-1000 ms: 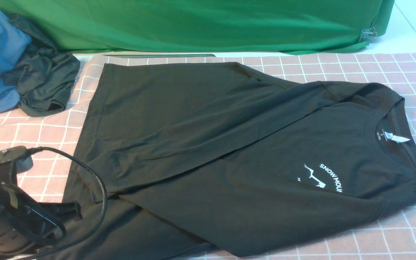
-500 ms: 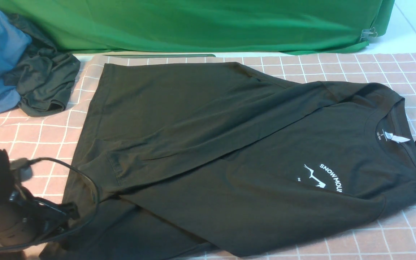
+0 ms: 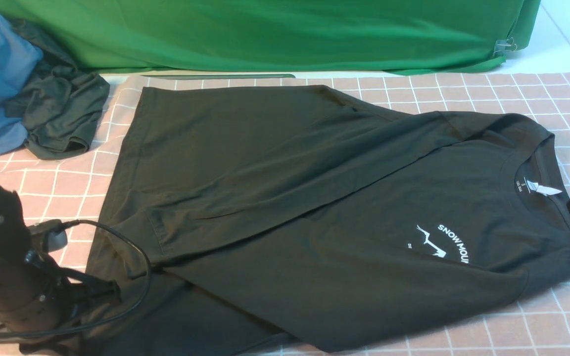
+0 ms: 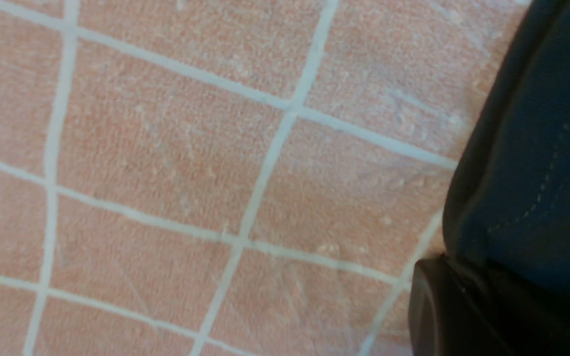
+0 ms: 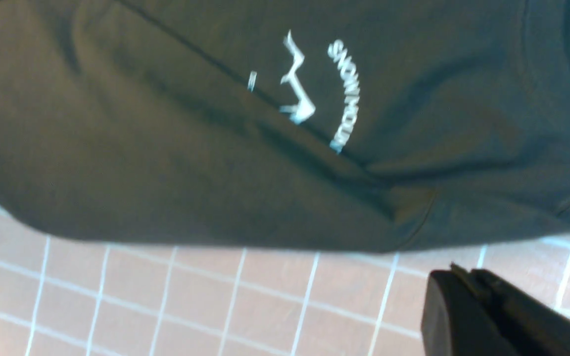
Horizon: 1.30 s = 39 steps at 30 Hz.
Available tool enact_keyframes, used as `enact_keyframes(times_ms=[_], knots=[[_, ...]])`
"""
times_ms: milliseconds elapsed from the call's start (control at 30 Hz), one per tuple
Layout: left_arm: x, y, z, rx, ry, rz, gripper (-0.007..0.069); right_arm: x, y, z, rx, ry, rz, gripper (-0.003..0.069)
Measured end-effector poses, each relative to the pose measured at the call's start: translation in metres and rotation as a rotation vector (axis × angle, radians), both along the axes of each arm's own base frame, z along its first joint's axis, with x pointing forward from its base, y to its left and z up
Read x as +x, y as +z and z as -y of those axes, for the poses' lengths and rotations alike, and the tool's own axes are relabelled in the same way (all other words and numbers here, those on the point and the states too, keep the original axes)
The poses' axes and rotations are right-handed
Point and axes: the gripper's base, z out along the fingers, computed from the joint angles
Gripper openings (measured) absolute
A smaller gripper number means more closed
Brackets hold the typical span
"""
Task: Fold a long-sleeved shirt over a pink coffee tablecloth.
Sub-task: 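Grasp the near edge of the shirt at its hem and shoulder corners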
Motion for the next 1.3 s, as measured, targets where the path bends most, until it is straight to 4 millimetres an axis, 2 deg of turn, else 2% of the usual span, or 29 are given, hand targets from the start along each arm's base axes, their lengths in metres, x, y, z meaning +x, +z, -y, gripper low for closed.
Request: enact_keyframes(times_ms=[200,300,367,433,533,667,933,1000,1133,1233,1300], knots=[[-0.009,0.030,0.000,-0.001,0.000,0.070,0.0046,-0.008,-0.011,-0.001,0.008,0.013,-0.080,0.0080],[-0.019,0.046,0.000,-0.005,0.001,0.116,0.0046,-0.016,-0.033,-0.001,0.011,-0.010,-0.130,0.0170],[-0.022,0.052,0.000,-0.005,0.000,0.142,0.0046,-0.017,-0.047,0.000,0.012,-0.046,-0.131,0.0273],[-0.025,0.057,0.000,-0.006,0.000,0.168,0.0046,-0.015,-0.062,0.001,0.015,-0.089,-0.138,0.0381],[-0.026,0.061,0.000,-0.006,0.000,0.191,0.0046,-0.006,-0.079,0.002,0.020,-0.150,-0.161,0.0495],[-0.026,0.061,0.000,-0.006,0.000,0.199,0.0046,0.008,-0.100,0.004,0.024,-0.206,-0.191,0.0543],[-0.024,0.062,0.000,-0.006,0.001,0.222,0.0046,0.029,-0.140,-0.007,0.057,-0.240,-0.257,0.0553],[-0.024,0.062,0.000,-0.006,0.001,0.222,0.0046,0.032,-0.147,-0.015,0.049,-0.217,-0.257,0.0536],[-0.024,0.062,0.000,-0.006,0.001,0.222,0.0046,0.034,-0.152,-0.027,0.031,-0.164,-0.236,0.0374],[-0.024,0.062,0.000,-0.006,0.001,0.218,0.0046,0.033,-0.152,-0.034,0.021,-0.113,-0.232,0.0128],[-0.025,0.061,0.000,-0.005,-0.001,0.208,0.0046,0.031,-0.149,-0.035,0.007,-0.085,-0.235,0.0066]])
